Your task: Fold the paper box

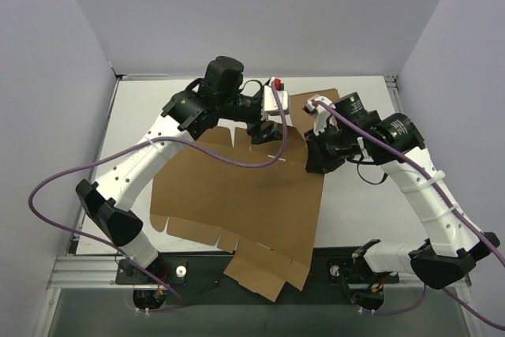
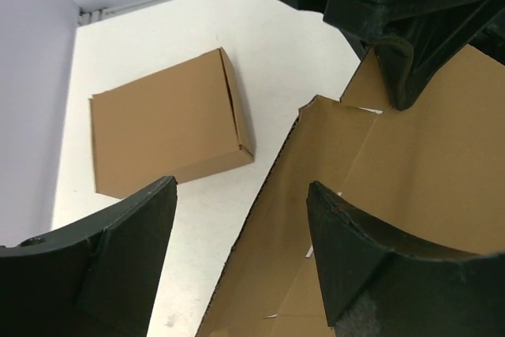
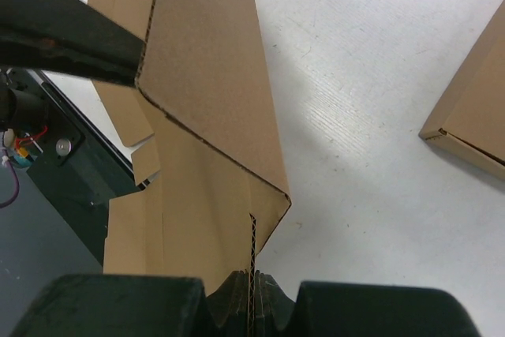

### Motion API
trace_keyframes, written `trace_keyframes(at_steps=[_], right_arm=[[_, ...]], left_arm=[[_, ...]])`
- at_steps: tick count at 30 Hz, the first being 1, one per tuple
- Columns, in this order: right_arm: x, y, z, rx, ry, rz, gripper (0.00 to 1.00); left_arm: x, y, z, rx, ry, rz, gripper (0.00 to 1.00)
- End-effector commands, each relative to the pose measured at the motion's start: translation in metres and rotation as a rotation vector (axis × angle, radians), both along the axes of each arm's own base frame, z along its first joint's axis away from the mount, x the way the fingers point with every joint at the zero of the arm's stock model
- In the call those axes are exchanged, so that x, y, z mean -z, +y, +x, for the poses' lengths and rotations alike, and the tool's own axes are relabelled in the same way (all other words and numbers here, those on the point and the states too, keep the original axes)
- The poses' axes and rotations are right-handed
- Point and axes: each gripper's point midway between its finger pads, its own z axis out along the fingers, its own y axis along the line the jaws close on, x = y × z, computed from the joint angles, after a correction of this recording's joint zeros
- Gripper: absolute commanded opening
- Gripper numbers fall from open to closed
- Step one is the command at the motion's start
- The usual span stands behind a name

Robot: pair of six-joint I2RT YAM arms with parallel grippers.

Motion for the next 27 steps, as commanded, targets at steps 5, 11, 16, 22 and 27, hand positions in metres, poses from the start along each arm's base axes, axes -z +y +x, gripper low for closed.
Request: trace_keyframes(at_steps=[5,11,16,22,27], right_arm=[[0.001,-0.008,-0.006,-0.01,-0.025,-0.029,0.0],[-0.002,-0.019,0.002,0.067,-0.08,-0.033,0.09],[-0.006,-0.033,0.012,0.177,-0.159,-0.032,0.61],[-0.019,-0.081,0.035,0.469,-0.388,-0.054,0.92],[-0.04,-0.093,0.038,0.576,-0.505,0.024,0.92]], left_arm=[[0.006,-0.005,-0.017,0.063,0.088,0.029,0.44],[0.011,-0.004,-0.01,0.03,0.083,0.036,0.07],[0.003,-0.002,0.001,-0.024,0.056,0.015,0.0],[-0.036,0.028,0.052,-0.239,0.07,-0.211,0.0],[-0.051,0.067,0.086,-0.409,0.095,-0.42,0.0]])
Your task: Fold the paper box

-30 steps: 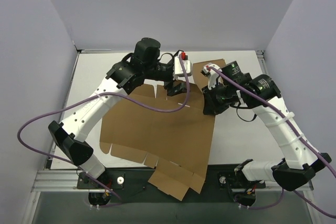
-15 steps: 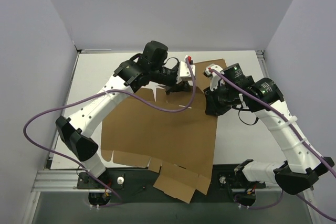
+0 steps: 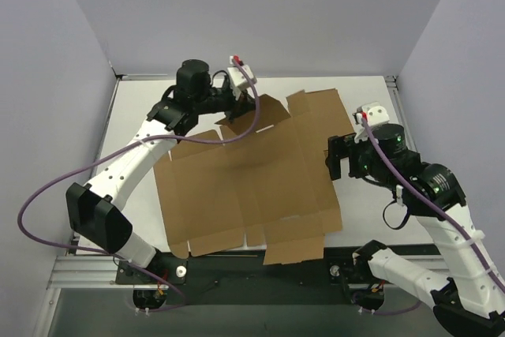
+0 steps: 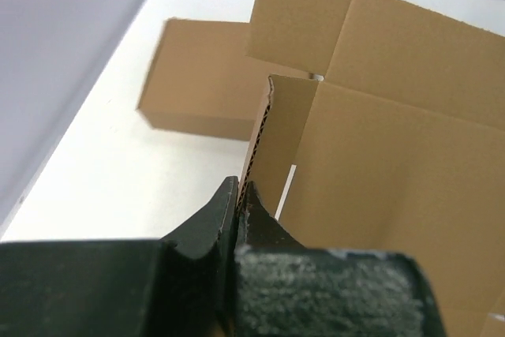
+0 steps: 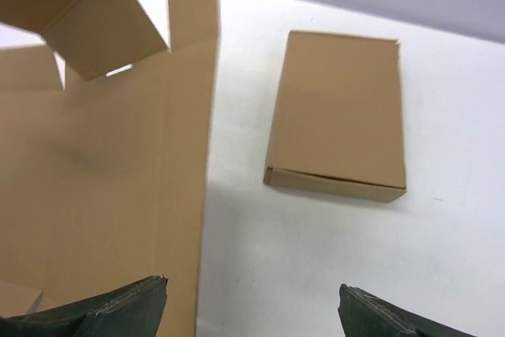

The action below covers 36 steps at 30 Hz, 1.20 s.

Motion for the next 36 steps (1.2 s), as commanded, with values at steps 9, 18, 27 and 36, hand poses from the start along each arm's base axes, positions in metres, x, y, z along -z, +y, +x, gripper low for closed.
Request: trace_keyframes(at_steps=[9,18,27,36], right_arm=[[-0.051,0.012,0.029,0.246,-0.16,0.357,0.91],[-0.057,0.055,0.054,0.29,-0.172,0.748,0.9],[-0.051,0.07,0.085,0.169,-0.129,0.467,0.96],[-0.044,0.114,0.094,0.072,-0.145,0.661,0.93]], left_arm=[[-0.083,0.097,0.086,-0.563,-0.045,-0.392,0.0],[-0.047,0.109,0.051,-0.533,-0.074,-0.435,0.0],[0.005,0.12,0.001,-0.466,-0.102,-0.353,0.0],[0.038,0.122,-0.037,-0.382,-0.221,-0.288,0.0]])
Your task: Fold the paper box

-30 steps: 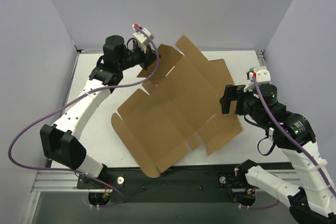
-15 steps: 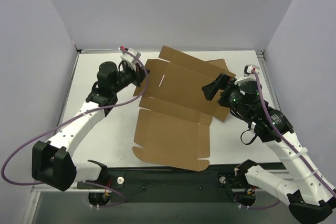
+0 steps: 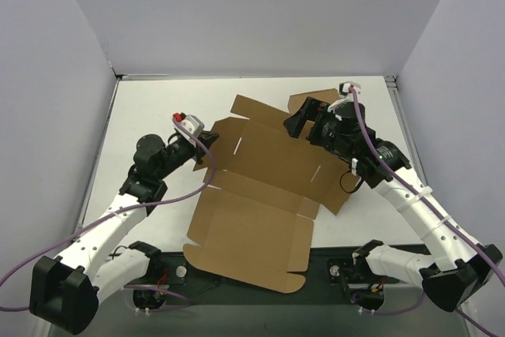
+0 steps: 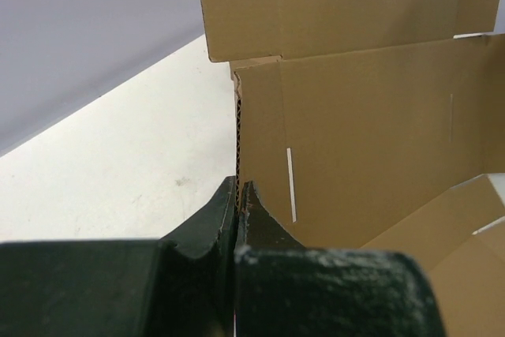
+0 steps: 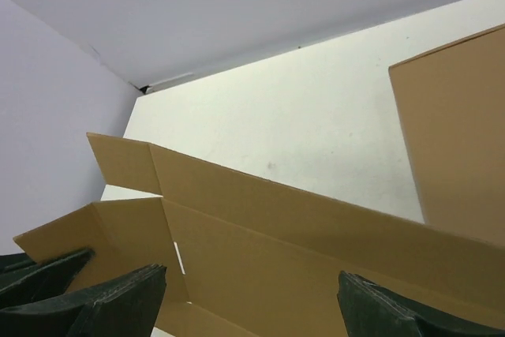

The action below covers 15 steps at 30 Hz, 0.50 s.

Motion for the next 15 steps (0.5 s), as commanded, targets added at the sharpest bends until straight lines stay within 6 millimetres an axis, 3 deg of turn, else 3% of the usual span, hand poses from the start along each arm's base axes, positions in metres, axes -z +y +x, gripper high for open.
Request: trace_keyframes(at_steps=[1,4,9,15], right_arm=[[-0.034,0.028,-0.002,-0.168,-0.162,0.011,0.93],[-0.035,0.023,-0.009,-0.312,-0.251,-0.231,0.94],[-0.008,0.0,-0.008,-0.421,-0.264,-0.533,0.96],[0.025,0.01,-0.014,-0.577,-0.193,-0.583,0.95]], left_arm=[[-0.022,-0.006,-0.014,0.075,-0.161,0.053,0.0],[-0.019,-0.01,-0.022,0.124,-0.164,0.074,0.0],[-0.016,-0.017,-0.03,0.198,-0.132,0.098,0.0],[-0.014,-0.019,-0.032,0.216,-0.118,0.096,0.0]])
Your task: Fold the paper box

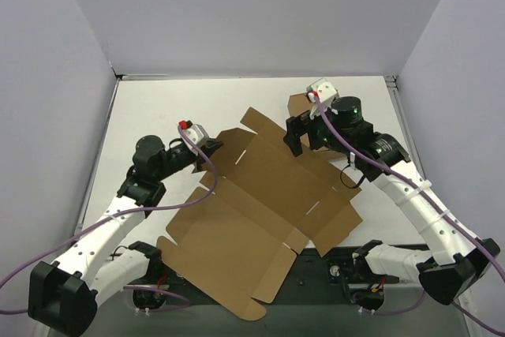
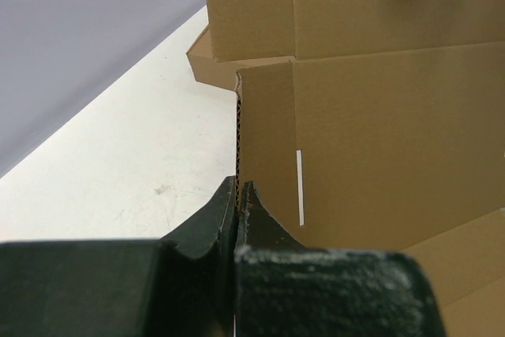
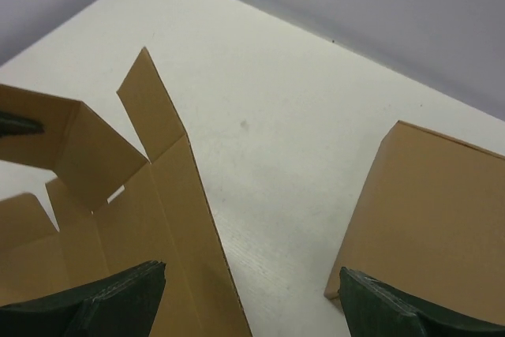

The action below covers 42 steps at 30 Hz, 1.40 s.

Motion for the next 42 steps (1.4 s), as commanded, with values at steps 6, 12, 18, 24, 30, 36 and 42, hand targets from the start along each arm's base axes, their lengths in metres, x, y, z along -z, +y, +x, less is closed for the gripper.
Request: trace_keyframes(at_steps=[6,12,18,24,30,36,42], right_arm=[[0.043,0.012,-0.007,-0.193,0.103,-0.132,0.89],[0.048,0.022,-0.019,-0.248,0.181,-0.09,0.28],[0.044,-0.002,0.0,-0.075,0.134,-0.181,0.0],[0.042,-0.014,0.013,0.086,0.03,-0.371,0.0],[0.049,-0.003,0.022,0.212,-0.016,-0.5,0.0],[0.048,0.013,0.024,0.312,-0.092,-0.593,0.0],[0.049,0.037,0.012,0.287,-0.114,-0.581,0.0]], left_arm=[[-0.02,-0.009,-0.007,0.087,-0.051,-0.002,0.0],[-0.02,-0.009,0.003,0.058,-0.022,-0.052,0.0],[-0.02,0.024,0.056,-0.219,0.083,-0.102,0.81],[-0.004,0.047,0.065,-0.357,0.179,-0.119,0.91],[0.071,0.002,0.02,-0.33,0.567,-0.153,0.78],[0.148,-0.02,-0.02,-0.386,0.749,-0.185,0.71],[0.187,-0.029,-0.036,-0.382,0.813,-0.165,0.68]])
